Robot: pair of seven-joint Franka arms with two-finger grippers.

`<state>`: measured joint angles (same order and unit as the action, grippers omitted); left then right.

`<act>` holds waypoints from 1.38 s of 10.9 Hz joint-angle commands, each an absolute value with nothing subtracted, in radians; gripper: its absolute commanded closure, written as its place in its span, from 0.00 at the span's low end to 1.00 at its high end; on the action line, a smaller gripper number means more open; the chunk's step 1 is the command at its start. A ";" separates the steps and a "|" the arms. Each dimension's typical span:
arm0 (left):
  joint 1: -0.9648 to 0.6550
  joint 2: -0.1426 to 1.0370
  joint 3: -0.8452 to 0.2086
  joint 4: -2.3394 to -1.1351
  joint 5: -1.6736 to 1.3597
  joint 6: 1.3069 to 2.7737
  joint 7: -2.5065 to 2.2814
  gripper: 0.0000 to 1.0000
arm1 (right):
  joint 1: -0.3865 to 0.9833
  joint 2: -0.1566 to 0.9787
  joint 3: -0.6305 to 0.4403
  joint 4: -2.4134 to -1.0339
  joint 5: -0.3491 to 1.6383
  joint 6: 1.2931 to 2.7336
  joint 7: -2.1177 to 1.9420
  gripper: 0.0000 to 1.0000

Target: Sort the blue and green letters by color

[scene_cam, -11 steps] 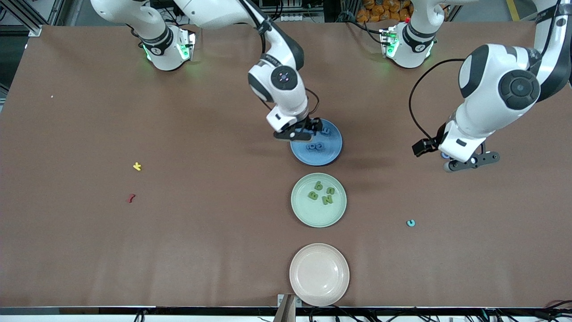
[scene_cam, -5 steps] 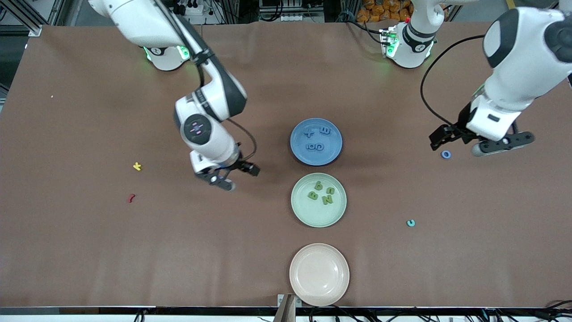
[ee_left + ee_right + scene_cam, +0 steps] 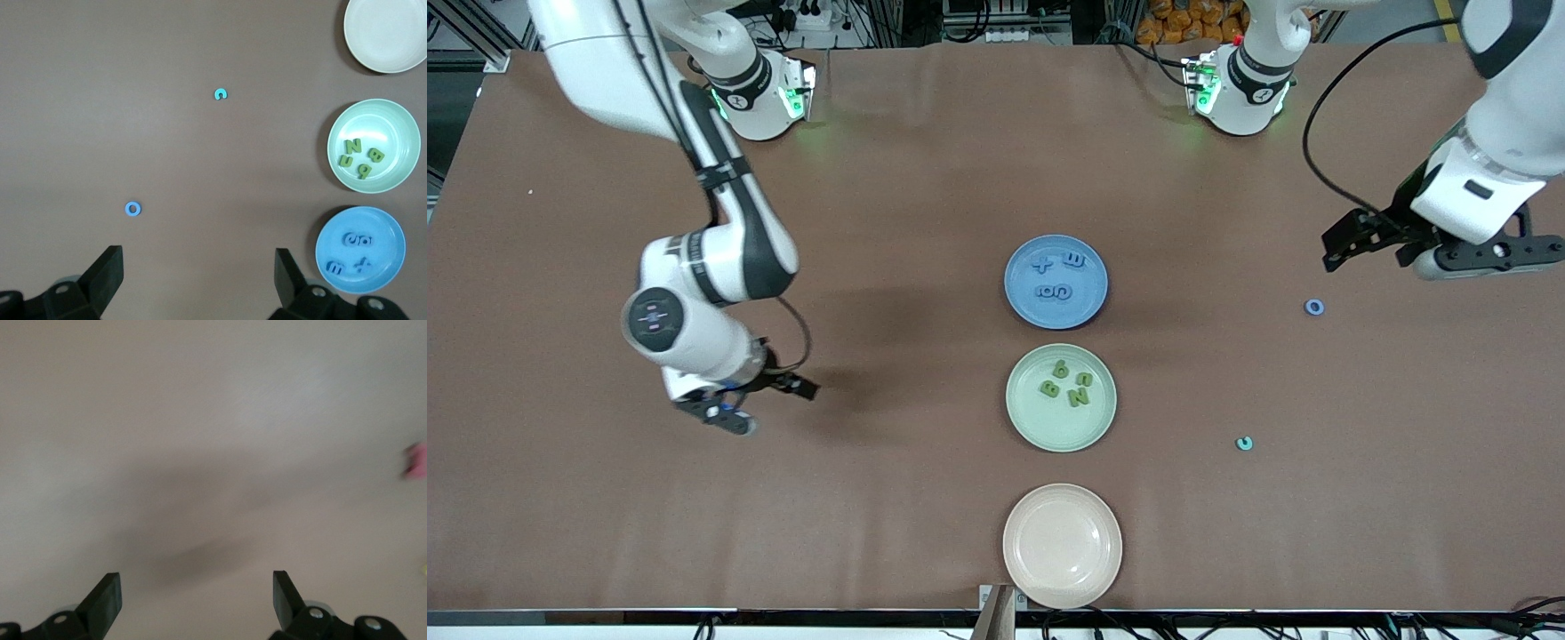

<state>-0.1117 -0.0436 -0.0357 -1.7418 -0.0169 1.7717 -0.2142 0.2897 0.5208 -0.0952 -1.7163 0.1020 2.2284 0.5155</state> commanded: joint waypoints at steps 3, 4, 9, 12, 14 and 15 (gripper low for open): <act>-0.114 -0.028 -0.038 -1.586 -0.029 1.606 -0.173 0.00 | 0.239 0.482 -0.202 -1.671 0.015 2.232 0.217 0.00; -0.115 -0.028 -0.040 -1.569 -0.034 1.583 -0.172 0.00 | 0.223 0.439 -0.207 -1.663 0.014 2.235 0.180 0.00; -0.123 -0.020 -0.041 -1.529 -0.067 1.568 -0.173 0.00 | 0.178 0.183 -0.207 -1.667 0.014 1.952 0.137 0.00; -0.126 -0.017 -0.055 -1.526 -0.055 1.568 -0.176 0.00 | 0.172 0.056 -0.207 -1.628 0.014 1.671 0.146 0.00; -0.118 -0.015 -0.055 -1.523 -0.049 1.568 -0.173 0.00 | 0.172 0.040 -0.210 -1.528 0.015 1.515 0.144 0.00; -0.123 -0.014 -0.055 -1.523 -0.035 1.569 -0.172 0.00 | 0.173 0.038 -0.209 -1.485 0.014 1.467 0.146 0.00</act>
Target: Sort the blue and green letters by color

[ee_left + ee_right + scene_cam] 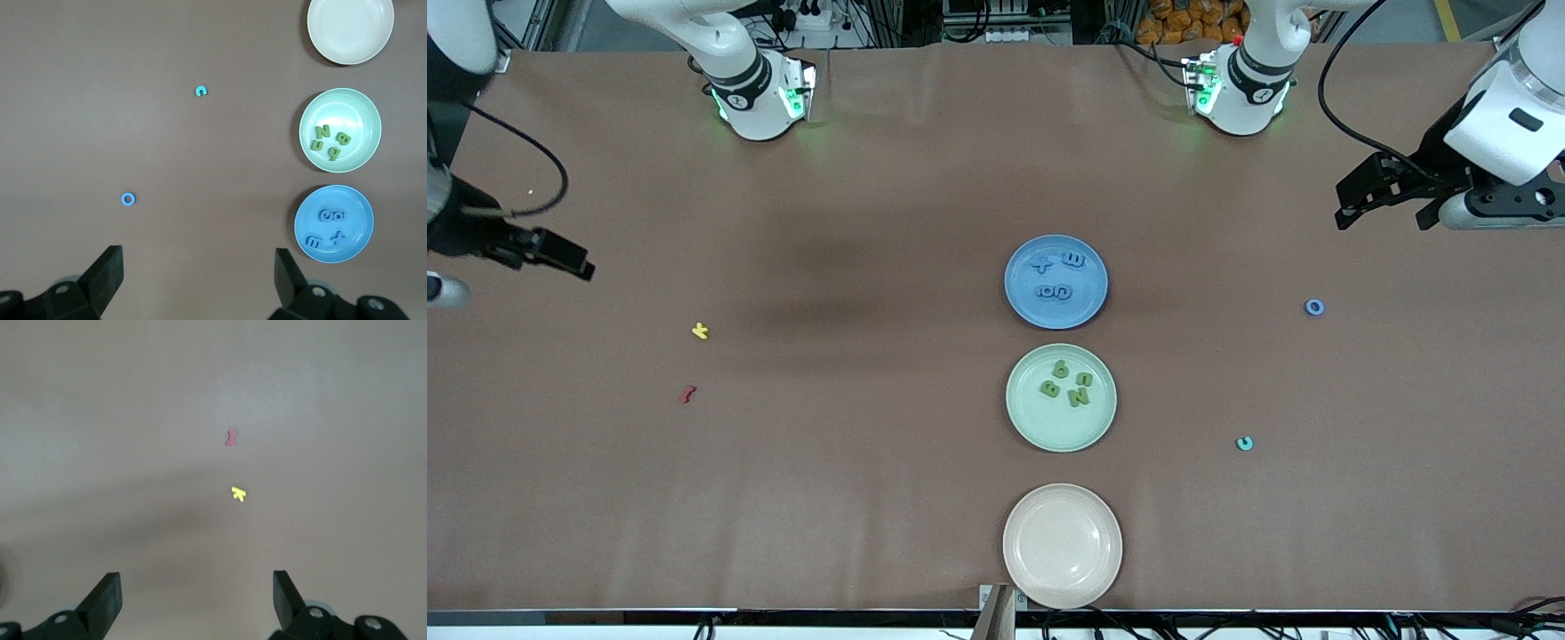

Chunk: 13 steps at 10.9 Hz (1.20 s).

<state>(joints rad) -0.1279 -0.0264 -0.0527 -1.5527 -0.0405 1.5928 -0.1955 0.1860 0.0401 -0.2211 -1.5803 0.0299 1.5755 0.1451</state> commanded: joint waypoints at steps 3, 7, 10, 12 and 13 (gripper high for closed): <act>-0.127 -0.014 -0.055 -1.522 -0.002 1.575 -0.170 0.00 | 0.181 0.005 -0.227 -1.471 0.017 1.450 0.144 0.00; -0.127 -0.003 -0.055 -1.522 -0.003 1.603 -0.155 0.00 | 0.172 0.006 -0.227 -1.483 0.020 1.485 0.130 0.00; -0.127 -0.003 -0.055 -1.523 -0.002 1.617 -0.129 0.00 | 0.172 0.012 -0.224 -1.477 0.018 1.488 0.130 0.00; -0.129 -0.003 -0.057 -1.523 -0.002 1.617 -0.127 0.00 | 0.172 0.014 -0.224 -1.476 0.018 1.491 0.130 0.00; -0.129 -0.003 -0.057 -1.523 -0.002 1.617 -0.129 0.00 | 0.172 0.014 -0.224 -1.476 0.018 1.491 0.130 0.00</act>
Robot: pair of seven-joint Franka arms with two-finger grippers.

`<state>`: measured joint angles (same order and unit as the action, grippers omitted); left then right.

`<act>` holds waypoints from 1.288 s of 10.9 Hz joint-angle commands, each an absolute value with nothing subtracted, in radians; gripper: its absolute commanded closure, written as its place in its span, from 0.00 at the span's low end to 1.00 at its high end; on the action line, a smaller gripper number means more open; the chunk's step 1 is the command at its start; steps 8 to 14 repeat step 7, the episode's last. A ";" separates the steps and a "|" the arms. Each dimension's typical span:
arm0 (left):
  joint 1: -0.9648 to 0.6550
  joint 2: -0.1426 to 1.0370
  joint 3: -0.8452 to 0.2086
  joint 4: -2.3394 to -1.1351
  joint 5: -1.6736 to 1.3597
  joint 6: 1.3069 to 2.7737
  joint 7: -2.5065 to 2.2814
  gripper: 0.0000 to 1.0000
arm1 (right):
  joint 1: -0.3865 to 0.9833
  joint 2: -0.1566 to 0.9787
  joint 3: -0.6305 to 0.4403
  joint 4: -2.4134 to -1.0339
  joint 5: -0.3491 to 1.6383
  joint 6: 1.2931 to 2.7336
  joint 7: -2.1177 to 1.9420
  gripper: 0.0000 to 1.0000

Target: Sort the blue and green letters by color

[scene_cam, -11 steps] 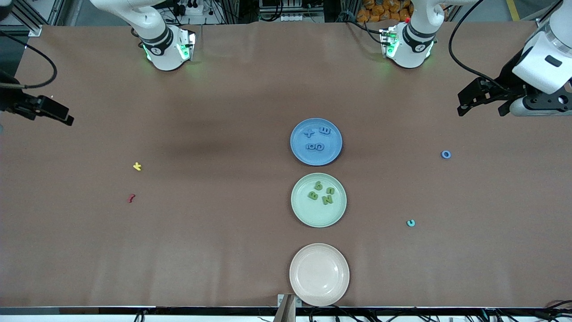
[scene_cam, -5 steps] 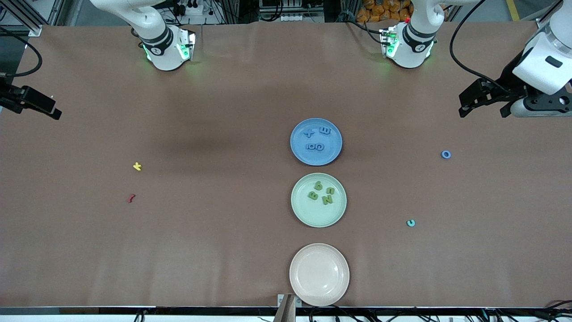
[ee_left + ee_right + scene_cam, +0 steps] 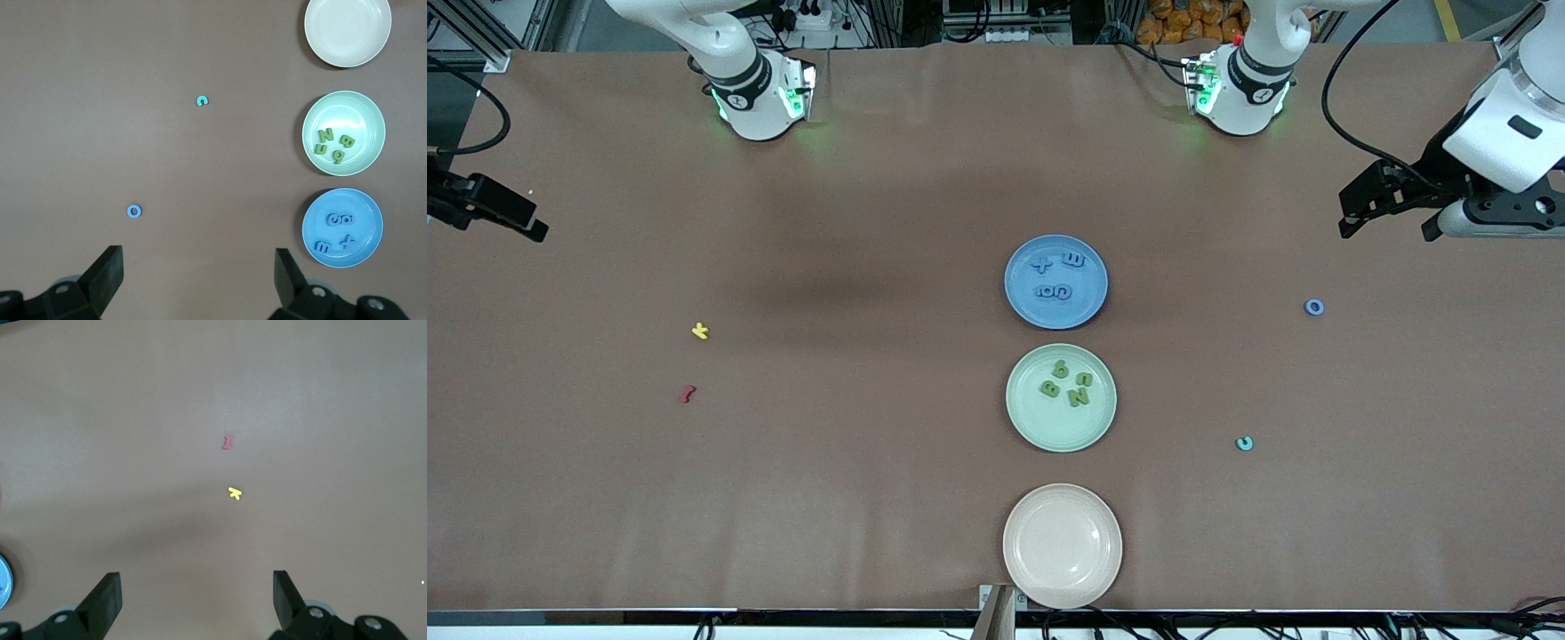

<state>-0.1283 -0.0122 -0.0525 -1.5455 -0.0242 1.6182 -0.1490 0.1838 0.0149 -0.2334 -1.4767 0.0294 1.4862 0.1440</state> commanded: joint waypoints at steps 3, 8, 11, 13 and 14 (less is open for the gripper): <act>-0.129 -0.003 -0.058 -1.523 -0.002 1.617 -0.127 0.00 | 0.170 0.015 -0.225 -1.477 -0.003 1.493 0.130 0.00; -0.135 -0.003 -0.058 -1.523 -0.002 1.617 -0.129 0.00 | 0.170 0.017 -0.225 -1.479 -0.011 1.493 0.130 0.00; -0.135 -0.003 -0.058 -1.523 -0.002 1.617 -0.129 0.00 | 0.170 0.017 -0.225 -1.479 -0.011 1.493 0.130 0.00; -0.135 -0.003 -0.058 -1.523 -0.002 1.617 -0.129 0.00 | 0.170 0.017 -0.225 -1.479 -0.011 1.493 0.130 0.00; -0.135 -0.003 -0.058 -1.523 -0.002 1.617 -0.129 0.00 | 0.170 0.017 -0.225 -1.479 -0.011 1.493 0.130 0.00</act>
